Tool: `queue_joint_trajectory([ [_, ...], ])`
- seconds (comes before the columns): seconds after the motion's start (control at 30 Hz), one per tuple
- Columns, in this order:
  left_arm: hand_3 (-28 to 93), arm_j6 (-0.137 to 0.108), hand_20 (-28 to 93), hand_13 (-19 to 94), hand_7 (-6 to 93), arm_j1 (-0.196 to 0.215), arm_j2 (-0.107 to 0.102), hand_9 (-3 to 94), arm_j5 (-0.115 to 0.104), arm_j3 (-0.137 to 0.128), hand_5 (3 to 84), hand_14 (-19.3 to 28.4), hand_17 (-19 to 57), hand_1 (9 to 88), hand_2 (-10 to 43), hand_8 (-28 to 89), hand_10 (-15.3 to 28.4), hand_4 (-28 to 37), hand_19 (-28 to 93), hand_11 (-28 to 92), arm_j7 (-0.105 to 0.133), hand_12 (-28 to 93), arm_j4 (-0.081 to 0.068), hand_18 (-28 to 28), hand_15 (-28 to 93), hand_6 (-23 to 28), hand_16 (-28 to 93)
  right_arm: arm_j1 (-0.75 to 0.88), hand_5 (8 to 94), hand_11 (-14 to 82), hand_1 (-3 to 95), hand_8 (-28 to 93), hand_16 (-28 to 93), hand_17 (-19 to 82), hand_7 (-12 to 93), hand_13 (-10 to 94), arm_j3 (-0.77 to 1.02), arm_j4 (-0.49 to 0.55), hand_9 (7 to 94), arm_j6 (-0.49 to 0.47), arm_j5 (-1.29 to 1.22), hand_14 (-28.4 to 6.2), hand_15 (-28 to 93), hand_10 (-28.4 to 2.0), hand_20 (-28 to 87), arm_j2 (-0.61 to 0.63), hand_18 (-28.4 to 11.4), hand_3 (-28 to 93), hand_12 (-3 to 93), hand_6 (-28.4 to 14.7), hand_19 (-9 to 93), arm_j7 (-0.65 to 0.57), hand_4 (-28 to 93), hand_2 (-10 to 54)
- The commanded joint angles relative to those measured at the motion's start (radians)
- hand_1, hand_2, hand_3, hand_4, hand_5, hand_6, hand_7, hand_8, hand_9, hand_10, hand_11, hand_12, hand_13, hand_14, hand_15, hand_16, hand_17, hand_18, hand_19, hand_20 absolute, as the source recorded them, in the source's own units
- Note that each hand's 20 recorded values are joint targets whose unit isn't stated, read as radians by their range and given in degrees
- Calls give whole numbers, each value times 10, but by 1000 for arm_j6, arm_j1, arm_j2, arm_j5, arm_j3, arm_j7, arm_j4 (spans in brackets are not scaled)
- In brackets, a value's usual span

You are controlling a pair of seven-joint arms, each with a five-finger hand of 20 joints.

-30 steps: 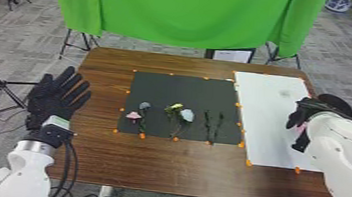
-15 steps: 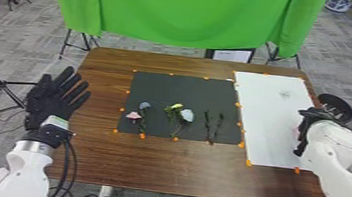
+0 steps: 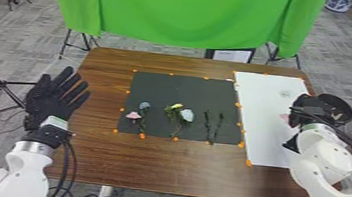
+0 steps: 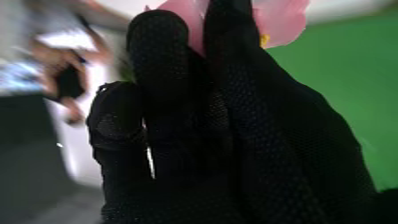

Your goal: Arrange flowers

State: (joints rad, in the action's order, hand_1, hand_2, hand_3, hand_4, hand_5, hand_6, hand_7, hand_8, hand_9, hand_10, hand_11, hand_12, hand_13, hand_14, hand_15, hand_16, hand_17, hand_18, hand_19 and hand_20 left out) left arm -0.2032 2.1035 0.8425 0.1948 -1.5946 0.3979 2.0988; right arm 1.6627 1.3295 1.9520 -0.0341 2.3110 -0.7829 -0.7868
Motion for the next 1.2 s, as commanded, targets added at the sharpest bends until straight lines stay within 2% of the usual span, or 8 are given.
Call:
queue_joint_trajectory([
  [0.03, 709, 7, 86, 198, 85, 21, 7, 304, 0, -4, 395, 158, -58, 235, 150, -69, 144, -283, 281, 140, -2, 109, 8, 137, 264, 84, -49, -177, 720, 125, 625, 80, 419, 428, 363, 774, -198, 60, 840, 28, 18, -57, 402, -82, 338, -58, -199, 695, 450, -5, 854, 146, -283, -95],
  [0.17, 708, 5, 86, 198, 85, -1, 4, 304, -2, 15, 394, 158, -58, 235, 150, -69, 144, -283, 281, 140, -1, 110, 4, 137, 263, 84, -48, -274, 716, 122, 625, 76, 422, 426, 365, 772, -311, 7, 838, -27, 17, -56, 401, -81, 341, -105, -197, 694, 448, -5, 852, 166, -283, -95],
  [0.23, 708, -31, 87, 198, 85, -15, 1, 305, -8, 32, 395, 158, -58, 235, 150, -69, 145, -283, 281, 141, -3, 110, 9, 137, 264, 84, -48, -303, 714, 115, 618, 60, 421, 425, 357, 768, -348, -18, 835, -53, 8, -57, 400, -82, 342, -126, -199, 699, 440, -6, 851, 150, -283, -95],
  [0.37, 712, -28, 88, 202, 86, -33, 2, 308, -11, 49, 399, 160, -60, 234, 149, -68, 148, -283, 287, 145, -10, 111, 4, 141, 269, 89, -48, -322, 706, 105, 610, 28, 422, 424, 339, 762, -379, -47, 825, -76, 8, -54, 396, -85, 345, -153, -201, 701, 421, -8, 850, 128, -283, -95],
  [0.67, 713, -34, 86, 202, 90, -17, 1, 310, -15, 30, 403, 161, -61, 237, 149, -69, 149, -283, 292, 147, -12, 110, 7, 141, 273, 90, -52, -327, 687, 73, 595, 2, 420, 420, 286, 751, -391, -49, 794, -131, -1, -55, 389, -93, 346, -169, -208, 682, 369, -19, 852, 100, -283, -95],
  [0.73, 714, -2, 85, 201, 89, -13, 9, 310, -1, 18, 403, 160, -60, 237, 150, -70, 149, -283, 292, 147, -48, 109, 1, 141, 273, 89, -52, -312, 684, 72, 594, 2, 418, 417, 282, 746, -382, -42, 789, -118, -28, -56, 389, -93, 346, -169, -209, 682, 366, -21, 852, 100, -283, -95],
  [0.8, 712, 12, 84, 197, 88, -15, 9, 304, -14, 21, 398, 158, -60, 237, 150, -70, 147, -283, 289, 144, -55, 108, -1, 139, 267, 88, -54, -305, 672, 100, 583, -5, 409, 412, 252, 739, -375, -36, 750, -141, -36, -59, 389, -102, 340, -172, -207, 694, 297, -20, 846, 99, -283, -95],
  [1.2, 707, 7, 83, 196, 84, -13, 3, 300, -16, 25, 393, 158, -63, 237, 149, -66, 146, -283, 287, 137, -36, 112, 0, 140, 260, 87, -47, -307, 614, 147, 547, -126, 385, 389, 193, 705, -340, -18, 653, -295, -103, -73, 382, -143, 332, -195, -215, 709, 162, -23, 832, 95, -283, -95],
])
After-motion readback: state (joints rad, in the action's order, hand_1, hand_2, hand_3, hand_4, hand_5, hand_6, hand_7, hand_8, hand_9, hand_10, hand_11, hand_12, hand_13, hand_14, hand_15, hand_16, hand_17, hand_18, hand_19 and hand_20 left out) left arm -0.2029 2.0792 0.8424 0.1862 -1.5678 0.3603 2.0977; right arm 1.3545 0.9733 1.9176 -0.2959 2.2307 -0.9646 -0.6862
